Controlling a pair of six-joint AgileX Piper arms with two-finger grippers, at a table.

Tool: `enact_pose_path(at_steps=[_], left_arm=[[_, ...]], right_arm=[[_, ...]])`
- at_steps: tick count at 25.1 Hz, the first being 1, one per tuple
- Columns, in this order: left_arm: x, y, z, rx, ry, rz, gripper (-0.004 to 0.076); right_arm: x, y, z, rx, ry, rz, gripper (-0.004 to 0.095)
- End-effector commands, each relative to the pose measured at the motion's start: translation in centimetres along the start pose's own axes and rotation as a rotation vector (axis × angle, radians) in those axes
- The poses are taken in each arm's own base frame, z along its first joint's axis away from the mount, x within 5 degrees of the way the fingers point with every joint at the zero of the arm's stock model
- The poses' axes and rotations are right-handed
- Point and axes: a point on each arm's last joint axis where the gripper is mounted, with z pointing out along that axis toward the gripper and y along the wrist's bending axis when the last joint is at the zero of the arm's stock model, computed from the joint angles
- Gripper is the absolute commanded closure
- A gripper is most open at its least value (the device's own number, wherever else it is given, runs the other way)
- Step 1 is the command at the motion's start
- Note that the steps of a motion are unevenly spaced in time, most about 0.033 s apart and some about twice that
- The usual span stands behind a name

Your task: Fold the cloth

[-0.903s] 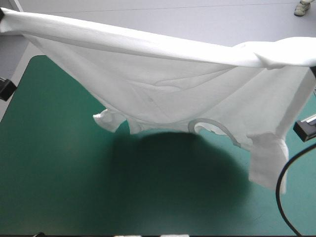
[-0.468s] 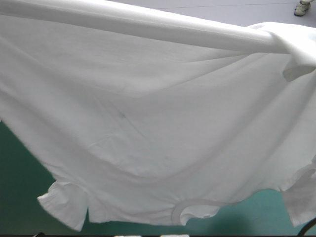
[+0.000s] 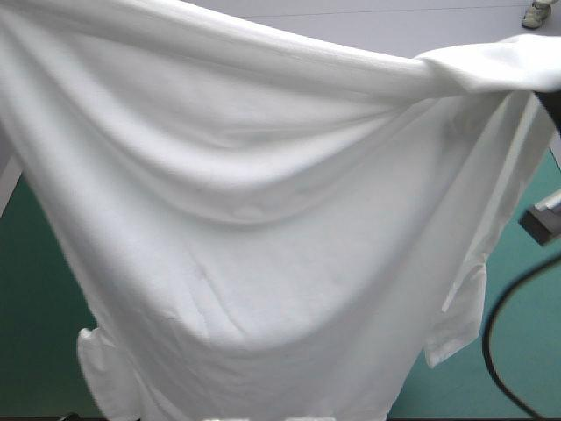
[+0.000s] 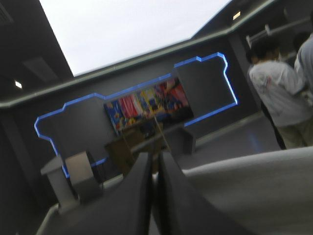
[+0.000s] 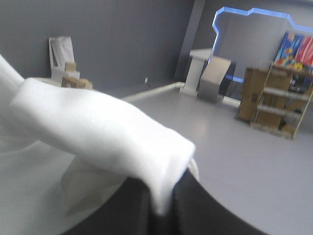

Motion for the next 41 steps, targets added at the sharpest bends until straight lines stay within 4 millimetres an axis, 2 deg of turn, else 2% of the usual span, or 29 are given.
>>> enact_pose_path(at_steps=[1,7,8,12,14,15,19,20,21,22,26,28,30,32,34,36,39,41], left_arm=[[2.9,-1.0,3.8,-0.039,0.102,0.023,0.0705],[10.9,-4.3,9.9,-0.039,0.36,0.121,0.0705],[12.8,-5.1,11.0,-0.04,0.409,0.14,0.0705],[18.6,-7.1,14.1,-0.041,0.494,0.162,0.0705],[22.1,-7.6,15.8,-0.027,0.535,0.12,0.0705],[25.6,-7.6,17.5,-0.022,0.583,0.049,0.0705],[31.9,-7.9,20.2,0.003,0.644,-0.055,0.0705],[34.4,-8.7,21.2,0.036,0.682,-0.058,0.0705],[35.7,-9.2,21.7,0.053,0.7,-0.059,0.0705],[38.3,-10.3,22.3,0.074,0.737,-0.077,0.0705],[42.9,-12.1,23.0,0.115,0.823,-0.091,0.0705],[44.4,-12.8,23.1,0.126,0.855,-0.109,0.0705],[45.0,-12.9,22.9,0.133,0.89,-0.113,0.0704],[45.1,-13.0,22.7,0.137,0.917,-0.137,0.0685],[45.0,-12.7,22.5,0.13,0.929,-0.177,0.0619],[44.2,-11.6,22.2,0.11,0.926,-0.23,0.0442],[42.7,-9.7,21.9,0.068,0.894,-0.258,0.0268],[41.5,-8.2,21.5,0.037,0.883,-0.287,0.0225]], right_arm=[[2.6,-1.9,4.3,0.017,0.076,0.067,0.0921],[10.2,-3.9,10.9,-0.016,0.331,0.181,0.0921],[12.4,-4.2,12.4,-0.025,0.387,0.211,0.0921],[18.2,-5.6,16.6,-0.004,0.49,0.257,0.0921],[20.5,-6.4,18.6,0.007,0.528,0.266,0.0921],[22.9,-7.1,20.8,0.003,0.577,0.279,0.0921],[27.0,-8.4,24.7,0.002,0.64,0.291,0.0921],[29.1,-9.1,26.7,0.003,0.667,0.299,0.0922],[30.1,-9.4,27.7,0.002,0.682,0.305,0.0921],[31.6,-9.9,29.1,0.003,0.696,0.314,0.0921],[36.1,-10.6,32.2,-0.011,0.76,0.337,0.092],[37.9,-10.7,33.2,-0.026,0.796,0.354,0.0874],[38.6,-10.7,33.3,-0.03,0.813,0.355,0.0676],[38.5,-10.7,33.2,-0.026,0.814,0.353,0.0419],[38.0,-10.7,33.0,-0.027,0.812,0.353,0.0293],[36.5,-10.8,32.5,-0.024,0.795,0.33,0.0273],[34.0,-11.1,31.7,0.008,0.745,0.269,0.0281],[31.8,-11.4,30.9,0.038,0.707,0.241,0.0281]])
